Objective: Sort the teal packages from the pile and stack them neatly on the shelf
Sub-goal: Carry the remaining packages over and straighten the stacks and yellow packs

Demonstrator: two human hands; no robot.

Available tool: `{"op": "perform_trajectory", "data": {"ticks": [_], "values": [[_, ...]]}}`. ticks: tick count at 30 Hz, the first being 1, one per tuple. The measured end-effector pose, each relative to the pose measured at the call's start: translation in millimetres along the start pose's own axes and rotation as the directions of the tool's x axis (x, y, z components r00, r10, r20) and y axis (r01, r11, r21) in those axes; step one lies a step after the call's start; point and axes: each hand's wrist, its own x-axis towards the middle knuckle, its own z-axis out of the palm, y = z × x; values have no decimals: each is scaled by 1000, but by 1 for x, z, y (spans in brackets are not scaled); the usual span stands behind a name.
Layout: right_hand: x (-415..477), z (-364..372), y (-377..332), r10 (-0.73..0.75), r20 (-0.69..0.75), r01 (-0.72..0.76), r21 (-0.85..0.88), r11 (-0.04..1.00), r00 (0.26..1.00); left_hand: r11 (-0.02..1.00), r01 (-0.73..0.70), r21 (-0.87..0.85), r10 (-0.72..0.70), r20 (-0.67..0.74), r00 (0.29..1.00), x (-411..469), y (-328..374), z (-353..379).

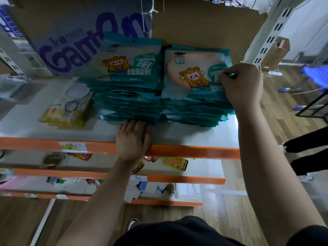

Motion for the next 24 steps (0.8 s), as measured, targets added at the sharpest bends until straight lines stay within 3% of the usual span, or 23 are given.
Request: {"op": "perform_trajectory", "data": {"ticks": [6,12,18,24], "values": [[-11,-6,-2,-102,-32,95,-166,981,994,1000,22,17,-22,-2,1000,0,-2,3],[-39,-4,-14,-294,6,292,-139,946,956,999,26,46,-28,46,999,1,-1,-1],[-75,9,-56,-535,149,507,191,841,831,991,80,104,-86,48,995,-3,-18,-28],[-135,56,-106,-643,321,511,407,757,696,968,200,151,-204,9,979,-18,-63,-75]]}}
